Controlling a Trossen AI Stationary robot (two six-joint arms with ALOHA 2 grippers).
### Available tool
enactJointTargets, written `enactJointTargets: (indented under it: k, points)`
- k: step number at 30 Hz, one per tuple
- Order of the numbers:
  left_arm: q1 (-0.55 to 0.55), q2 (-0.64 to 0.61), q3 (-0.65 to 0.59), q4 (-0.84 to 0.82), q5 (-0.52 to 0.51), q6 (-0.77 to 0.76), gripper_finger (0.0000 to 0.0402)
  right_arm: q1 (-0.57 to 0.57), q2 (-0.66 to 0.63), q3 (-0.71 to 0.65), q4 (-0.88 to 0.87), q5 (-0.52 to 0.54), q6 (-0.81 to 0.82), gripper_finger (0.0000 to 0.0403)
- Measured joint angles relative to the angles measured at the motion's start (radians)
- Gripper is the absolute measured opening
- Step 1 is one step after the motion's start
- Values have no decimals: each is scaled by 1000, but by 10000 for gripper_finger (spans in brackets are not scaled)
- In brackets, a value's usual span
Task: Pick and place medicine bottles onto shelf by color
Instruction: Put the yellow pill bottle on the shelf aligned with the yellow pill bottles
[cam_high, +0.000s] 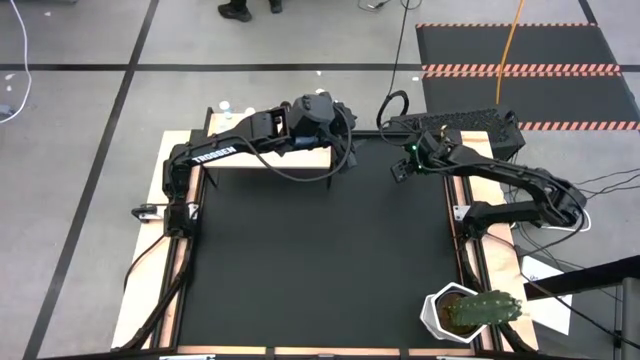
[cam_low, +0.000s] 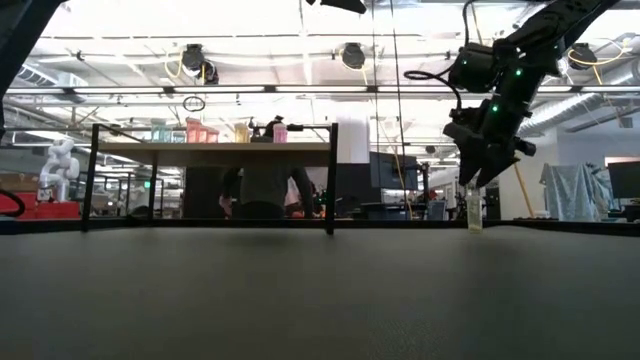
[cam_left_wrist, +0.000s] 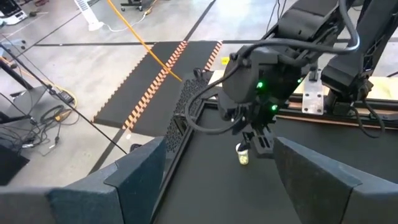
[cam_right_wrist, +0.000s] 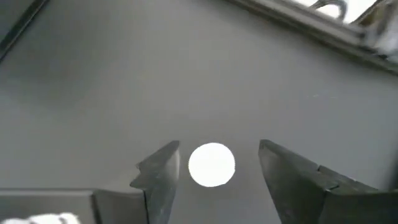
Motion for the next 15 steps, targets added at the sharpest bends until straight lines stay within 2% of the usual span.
enactJointTargets:
  k: [3, 6, 15]
  points:
    - [2, 0, 0, -5, 0, 0, 298, 0, -12, 0, -14, 24, -21, 232]
    - [3, 0, 0, -5, 0, 0, 298, -2, 1, 0, -15, -1, -40, 239]
    - [9, 0, 0, -7, 1, -27, 298, -9, 99, 0, 5, -21, -26, 218]
